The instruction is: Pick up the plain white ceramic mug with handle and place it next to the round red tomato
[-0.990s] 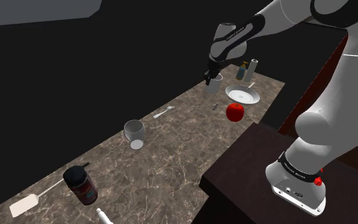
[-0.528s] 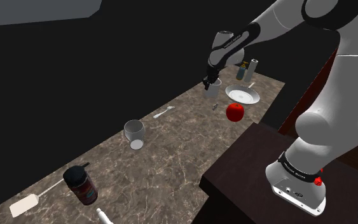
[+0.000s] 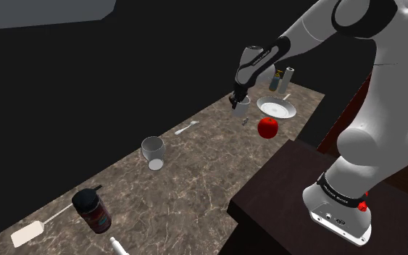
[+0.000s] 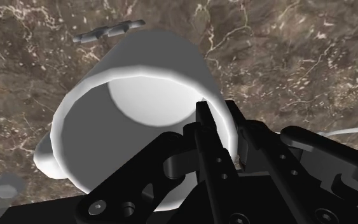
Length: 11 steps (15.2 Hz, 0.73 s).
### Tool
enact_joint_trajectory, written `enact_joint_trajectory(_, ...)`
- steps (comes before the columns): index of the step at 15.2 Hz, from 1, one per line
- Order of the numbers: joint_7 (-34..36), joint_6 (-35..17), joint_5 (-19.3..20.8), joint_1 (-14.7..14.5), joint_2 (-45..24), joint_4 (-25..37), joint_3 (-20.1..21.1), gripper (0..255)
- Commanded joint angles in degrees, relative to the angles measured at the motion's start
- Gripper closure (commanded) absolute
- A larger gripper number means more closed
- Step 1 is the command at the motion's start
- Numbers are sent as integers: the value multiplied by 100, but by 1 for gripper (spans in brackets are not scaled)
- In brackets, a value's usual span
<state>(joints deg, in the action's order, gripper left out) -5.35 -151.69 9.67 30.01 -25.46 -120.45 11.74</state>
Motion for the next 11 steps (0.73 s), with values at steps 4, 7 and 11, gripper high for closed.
enact_joint_trajectory(4,80,-280,115,-71,-312,36,-97,255)
enact_joint_trajectory(7,127,-444,180,-120,-514,75,-161,255)
enact_joint_trajectory(11,187,-654,258,-188,-791,144,-249,255)
